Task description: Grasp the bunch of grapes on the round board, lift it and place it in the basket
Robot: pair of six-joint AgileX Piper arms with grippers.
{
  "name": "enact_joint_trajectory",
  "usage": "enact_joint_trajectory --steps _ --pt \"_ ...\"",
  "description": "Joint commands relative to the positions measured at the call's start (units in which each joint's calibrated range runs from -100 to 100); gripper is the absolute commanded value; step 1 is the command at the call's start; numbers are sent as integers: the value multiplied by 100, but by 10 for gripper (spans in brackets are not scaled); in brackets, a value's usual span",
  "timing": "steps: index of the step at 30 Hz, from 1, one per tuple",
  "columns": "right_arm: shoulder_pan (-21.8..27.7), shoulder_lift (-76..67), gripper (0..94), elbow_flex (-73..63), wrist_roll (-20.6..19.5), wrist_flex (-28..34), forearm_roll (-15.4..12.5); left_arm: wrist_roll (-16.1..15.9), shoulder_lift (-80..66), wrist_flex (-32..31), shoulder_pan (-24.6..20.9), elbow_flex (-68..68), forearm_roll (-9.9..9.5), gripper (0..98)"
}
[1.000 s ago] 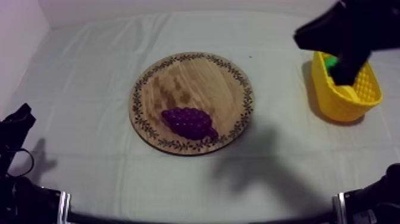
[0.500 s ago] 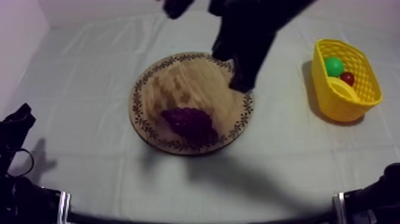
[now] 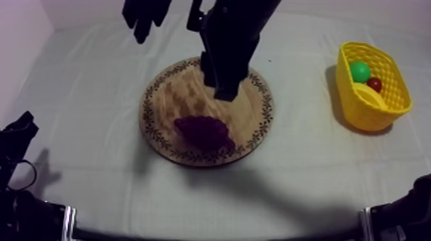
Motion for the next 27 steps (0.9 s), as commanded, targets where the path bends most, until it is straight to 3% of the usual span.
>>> enact_joint_trajectory --steps 1,5,9,27 --pt "3 6 598 25 -80 11 33 1 3 3 -1 4 1 0" --pt "-8 50 703 41 -186 33 53 1 3 3 -1 4 1 0" --pt "7 187 750 137 -273 -36 58 1 3 3 -1 4 1 0" --pt "-60 1696 769 953 -529 -1105 -19 1 3 3 -1 4 1 0"
